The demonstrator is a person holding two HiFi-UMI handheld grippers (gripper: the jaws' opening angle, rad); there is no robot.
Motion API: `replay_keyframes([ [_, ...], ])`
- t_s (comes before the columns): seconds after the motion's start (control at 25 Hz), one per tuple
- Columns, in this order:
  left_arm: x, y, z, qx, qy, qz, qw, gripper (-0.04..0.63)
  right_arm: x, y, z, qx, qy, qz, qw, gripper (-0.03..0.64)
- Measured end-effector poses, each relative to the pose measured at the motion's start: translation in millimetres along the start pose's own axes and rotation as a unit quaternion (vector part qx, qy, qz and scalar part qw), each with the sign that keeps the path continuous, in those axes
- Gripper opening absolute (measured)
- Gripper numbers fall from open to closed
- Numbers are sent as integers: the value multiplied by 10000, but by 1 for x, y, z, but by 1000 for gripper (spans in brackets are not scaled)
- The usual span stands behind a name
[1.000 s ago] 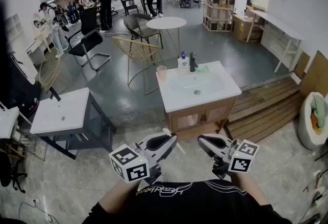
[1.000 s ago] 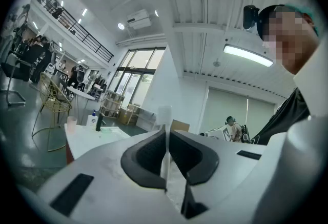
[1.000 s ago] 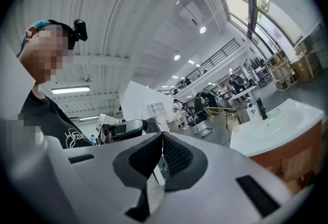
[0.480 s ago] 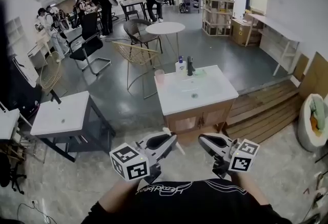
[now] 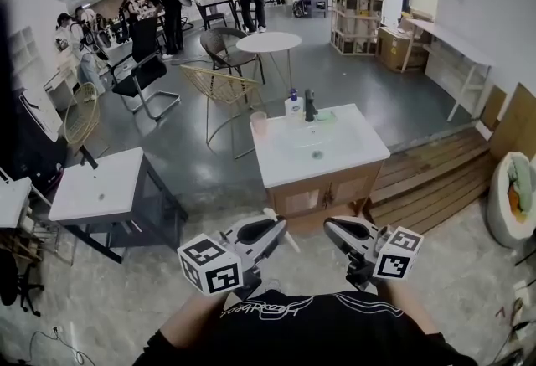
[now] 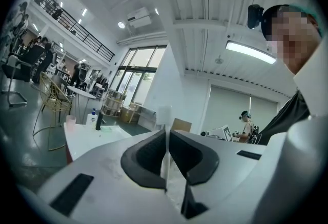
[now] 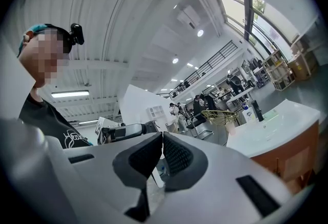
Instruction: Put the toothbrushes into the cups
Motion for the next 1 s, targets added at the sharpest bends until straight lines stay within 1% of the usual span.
replay_keyframes([
  [0.28, -14, -20, -1, -40, 61, 93, 9999, 23, 20, -3, -2, -17, -52, 85, 9999, 31],
  [0.56, -45, -51, 1, -132, 129, 220, 9996, 23, 56, -10, -4, 4, -87, 246, 9997, 31],
  [0.84, -101, -86, -5, -190, 268, 288, 9990, 23, 111, -36, -10, 0, -171, 415, 9990, 31],
  [1.0, -142, -113, -11, -327, 340, 347, 9983, 23, 153, -55, -16, 127, -419, 484, 9979, 31],
])
Point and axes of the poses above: the fingertips, and each gripper's own axes: y backward along the fingers, x to its right, z out of its underside, the point moved 8 cm from there along y, backward along the fingers, and after that the axes turned 10 degrees about -z, right-handed, at the moved point
